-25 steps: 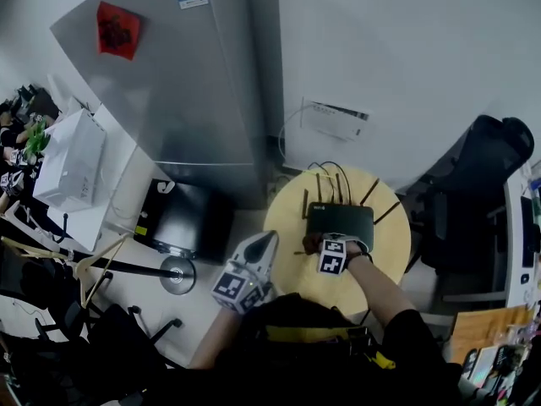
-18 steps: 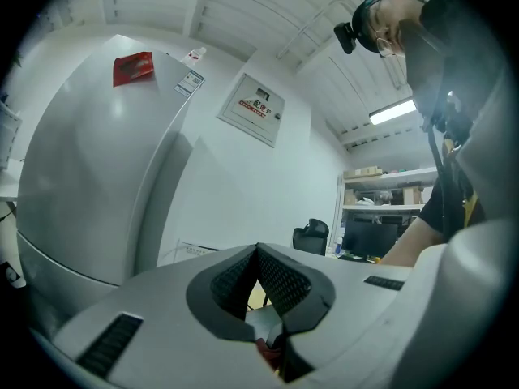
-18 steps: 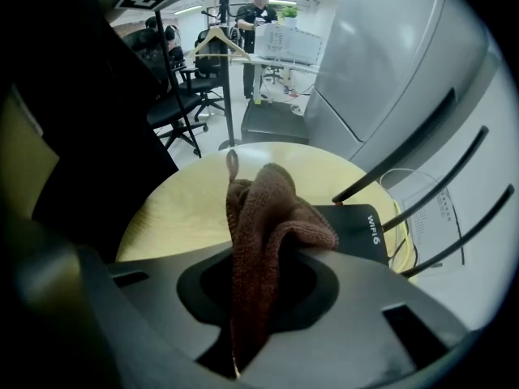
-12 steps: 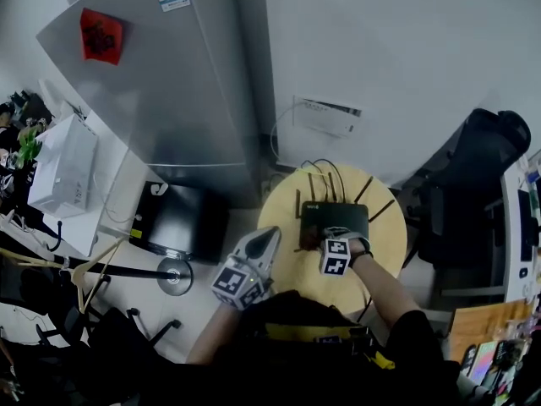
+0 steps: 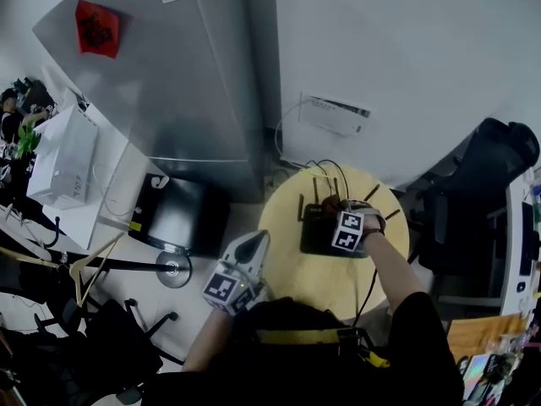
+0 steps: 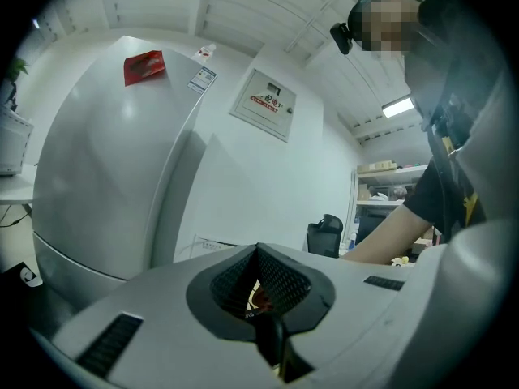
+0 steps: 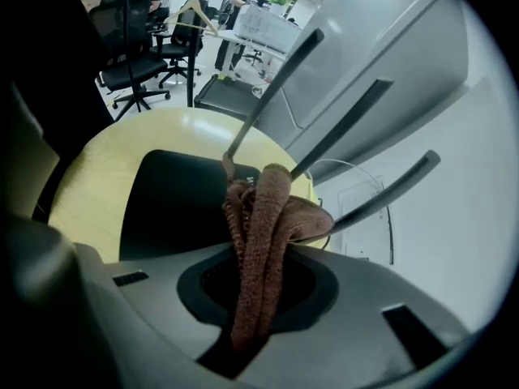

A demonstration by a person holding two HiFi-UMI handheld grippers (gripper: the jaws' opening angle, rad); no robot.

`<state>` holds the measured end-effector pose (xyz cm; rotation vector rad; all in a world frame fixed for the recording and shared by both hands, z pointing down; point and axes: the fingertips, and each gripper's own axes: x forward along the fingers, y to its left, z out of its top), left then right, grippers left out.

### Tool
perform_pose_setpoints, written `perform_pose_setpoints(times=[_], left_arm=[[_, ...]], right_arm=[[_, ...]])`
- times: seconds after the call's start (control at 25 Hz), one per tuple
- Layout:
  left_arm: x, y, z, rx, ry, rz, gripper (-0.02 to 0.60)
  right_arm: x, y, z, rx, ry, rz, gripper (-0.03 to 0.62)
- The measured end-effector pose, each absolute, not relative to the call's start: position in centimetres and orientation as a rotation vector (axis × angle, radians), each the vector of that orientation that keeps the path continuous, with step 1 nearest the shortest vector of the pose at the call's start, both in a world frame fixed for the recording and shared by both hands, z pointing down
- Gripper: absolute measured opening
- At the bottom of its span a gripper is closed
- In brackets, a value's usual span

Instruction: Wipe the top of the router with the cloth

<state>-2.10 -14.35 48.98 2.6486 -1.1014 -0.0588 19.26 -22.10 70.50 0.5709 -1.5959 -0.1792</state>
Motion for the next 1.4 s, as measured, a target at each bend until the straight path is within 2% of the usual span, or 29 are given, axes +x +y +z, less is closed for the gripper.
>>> perform_pose_setpoints(times=[0.4,0.68,1.4], left_arm=[[-3.4,-13.2,50.4,2.601,-1.144,0.010,-0.008],[-2.8,-12.6,50.8,2.610,-1.134,0.041,-0.008],[-1.0,-11.2,50.3,2.638,-1.033,-0.029,-0.009]], right_arm=[[19.6,-22.2,74.0,0.512,-1.545,-0.201,0.063],[19.7,-20.9,74.1,0.454,-1.567,-0.058,0.064],[18.1,-14.0,74.2,0.404,-1.597,-0.059,0.064]])
